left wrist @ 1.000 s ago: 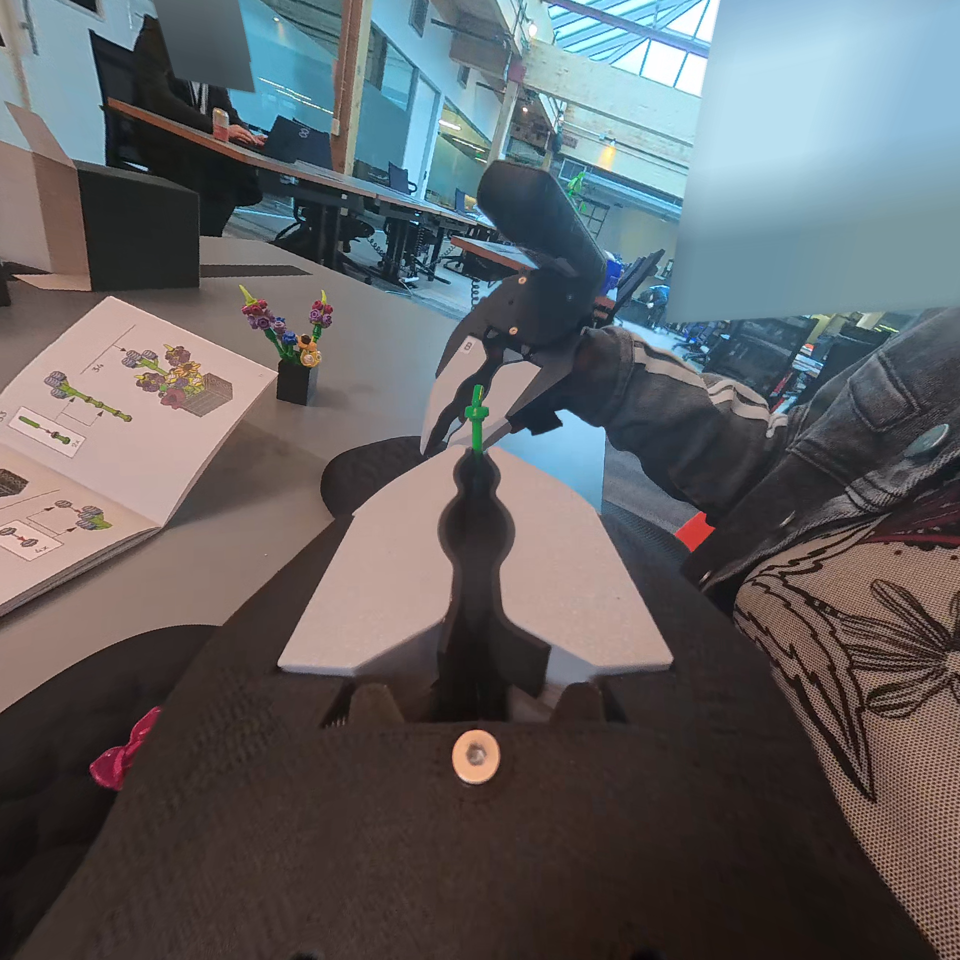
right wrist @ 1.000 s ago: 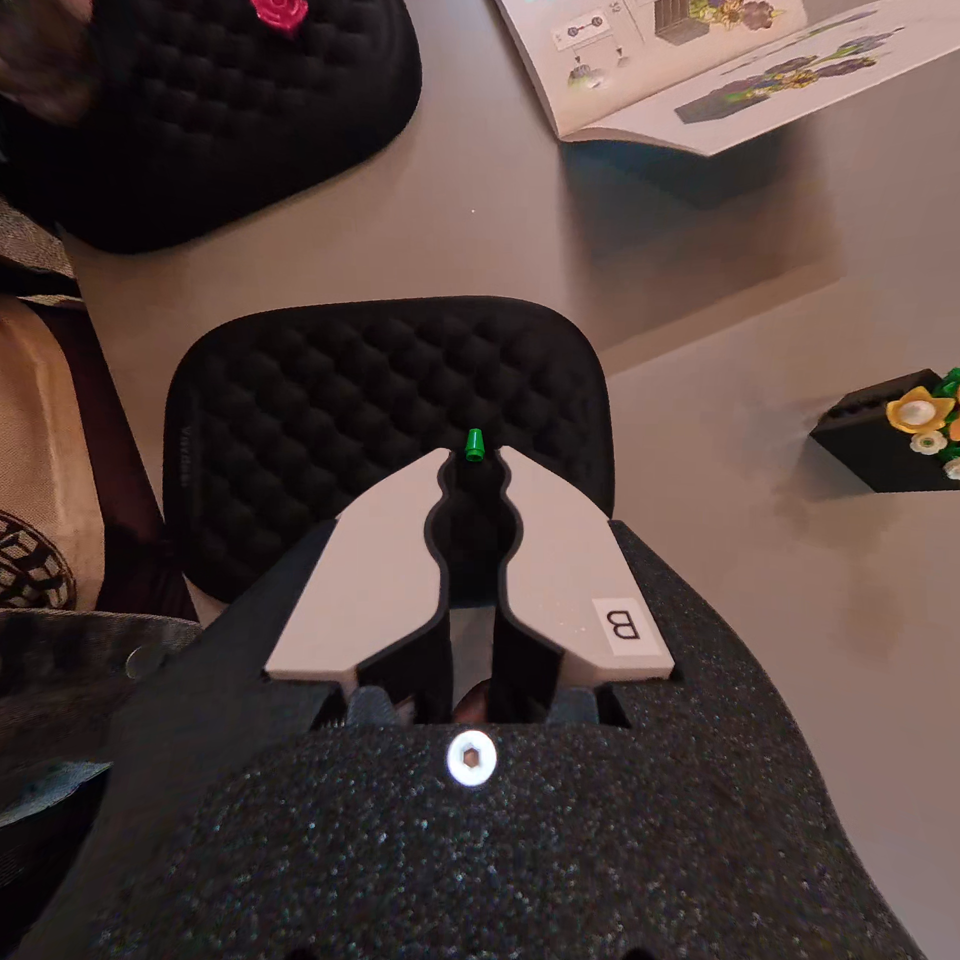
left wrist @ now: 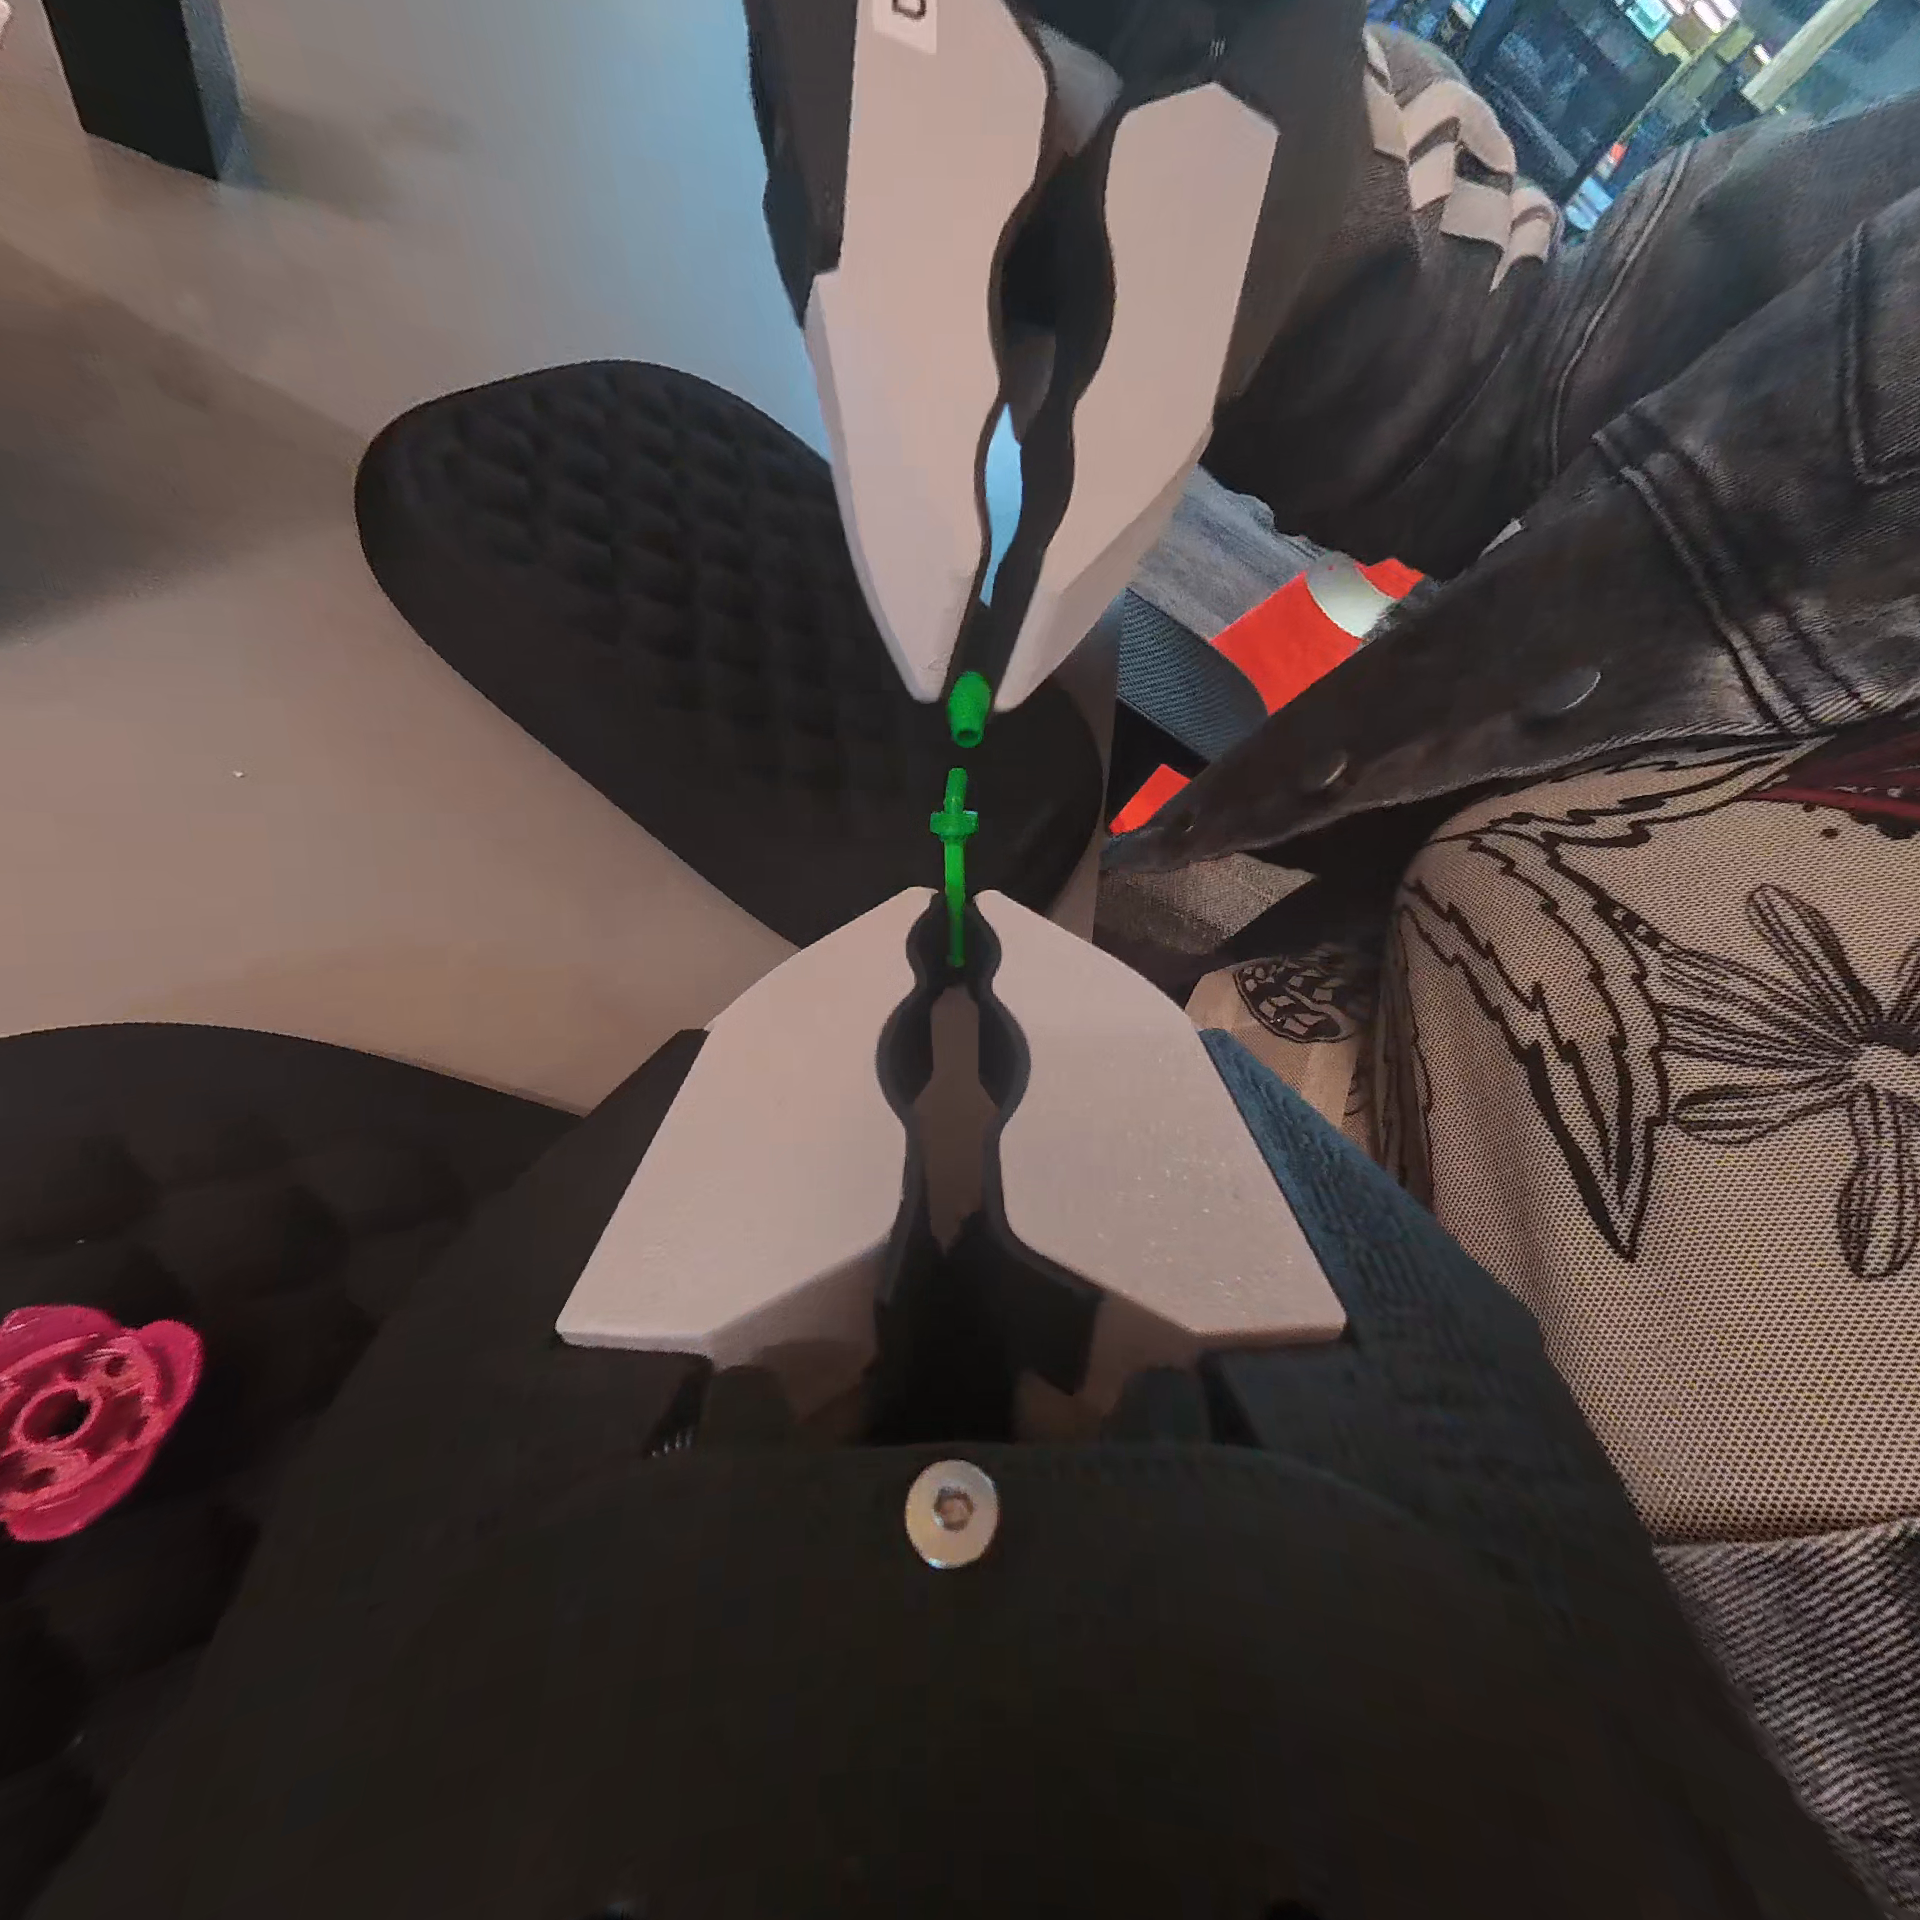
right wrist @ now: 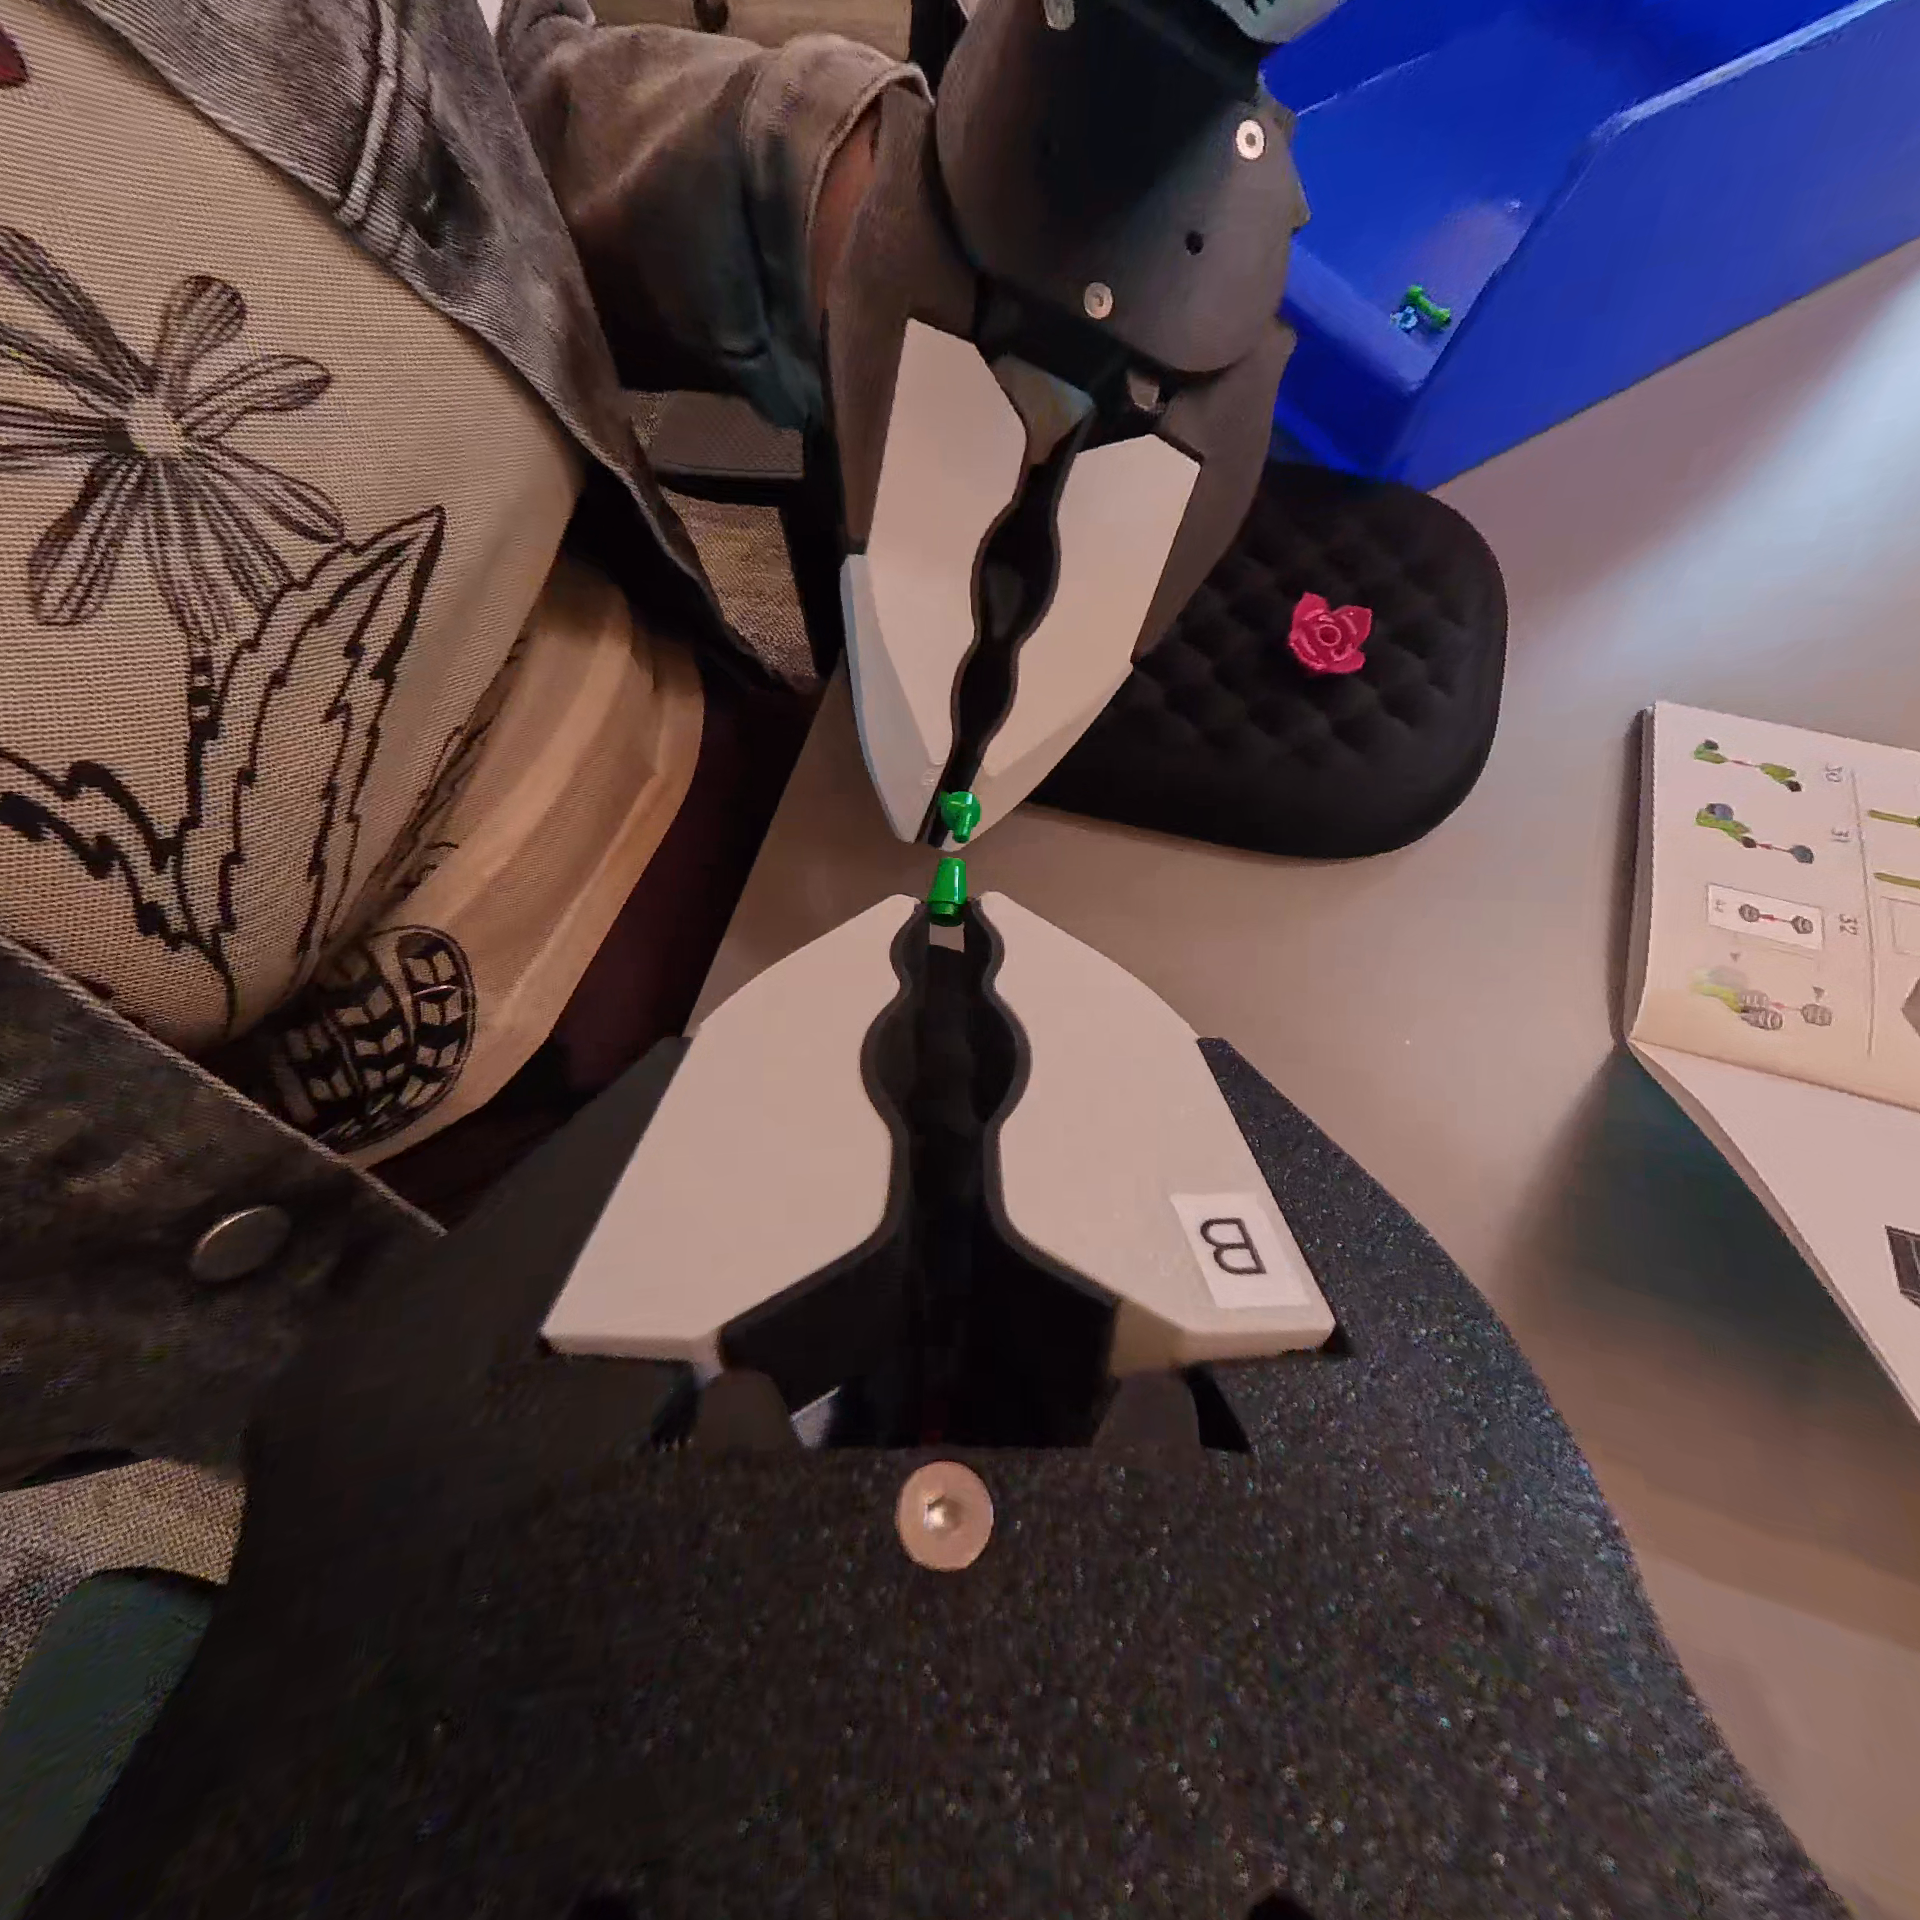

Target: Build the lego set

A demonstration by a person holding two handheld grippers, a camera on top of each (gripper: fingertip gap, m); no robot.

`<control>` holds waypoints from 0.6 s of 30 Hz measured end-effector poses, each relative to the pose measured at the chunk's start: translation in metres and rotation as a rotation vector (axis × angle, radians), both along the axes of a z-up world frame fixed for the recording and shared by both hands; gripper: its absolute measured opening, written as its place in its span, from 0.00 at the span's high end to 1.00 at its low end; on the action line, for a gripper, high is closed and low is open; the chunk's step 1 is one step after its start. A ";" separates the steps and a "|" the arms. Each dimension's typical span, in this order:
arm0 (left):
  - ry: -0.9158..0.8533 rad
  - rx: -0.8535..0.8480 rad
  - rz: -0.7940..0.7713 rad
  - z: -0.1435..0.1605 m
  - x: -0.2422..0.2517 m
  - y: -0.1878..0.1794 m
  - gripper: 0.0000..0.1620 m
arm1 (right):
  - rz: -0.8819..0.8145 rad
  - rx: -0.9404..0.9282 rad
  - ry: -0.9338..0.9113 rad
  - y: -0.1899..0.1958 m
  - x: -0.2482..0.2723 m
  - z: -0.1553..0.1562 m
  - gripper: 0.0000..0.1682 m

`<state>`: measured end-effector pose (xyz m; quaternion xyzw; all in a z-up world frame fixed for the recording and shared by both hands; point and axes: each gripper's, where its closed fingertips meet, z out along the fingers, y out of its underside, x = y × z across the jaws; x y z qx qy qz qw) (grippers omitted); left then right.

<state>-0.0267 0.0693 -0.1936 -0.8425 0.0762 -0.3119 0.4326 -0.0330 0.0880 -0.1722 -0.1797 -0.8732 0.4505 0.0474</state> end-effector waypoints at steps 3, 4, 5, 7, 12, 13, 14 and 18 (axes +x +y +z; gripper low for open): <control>0.018 -0.014 -0.001 -0.003 0.001 0.001 0.98 | -0.007 0.000 0.006 -0.003 -0.004 -0.001 0.96; 0.019 -0.016 0.000 -0.003 0.000 0.001 0.98 | -0.006 0.002 0.007 -0.004 -0.004 -0.001 0.96; 0.017 -0.015 0.003 -0.003 0.000 0.001 0.98 | -0.007 0.005 0.007 -0.004 -0.004 -0.001 0.96; 0.009 -0.014 0.008 -0.003 -0.001 0.001 0.98 | -0.012 0.006 0.007 -0.004 -0.005 -0.002 0.96; 0.010 -0.018 0.019 -0.004 -0.002 0.002 0.98 | -0.017 0.022 0.000 -0.002 -0.006 -0.003 0.96; 0.010 -0.018 0.022 -0.004 -0.003 0.002 0.98 | -0.020 0.026 -0.002 -0.001 -0.006 -0.004 0.96; 0.008 -0.015 0.024 -0.003 -0.003 0.002 0.98 | -0.023 0.032 -0.005 0.000 -0.007 -0.004 0.96; 0.007 -0.013 0.035 -0.003 -0.004 0.003 0.98 | -0.026 0.033 -0.011 -0.002 -0.006 -0.006 0.96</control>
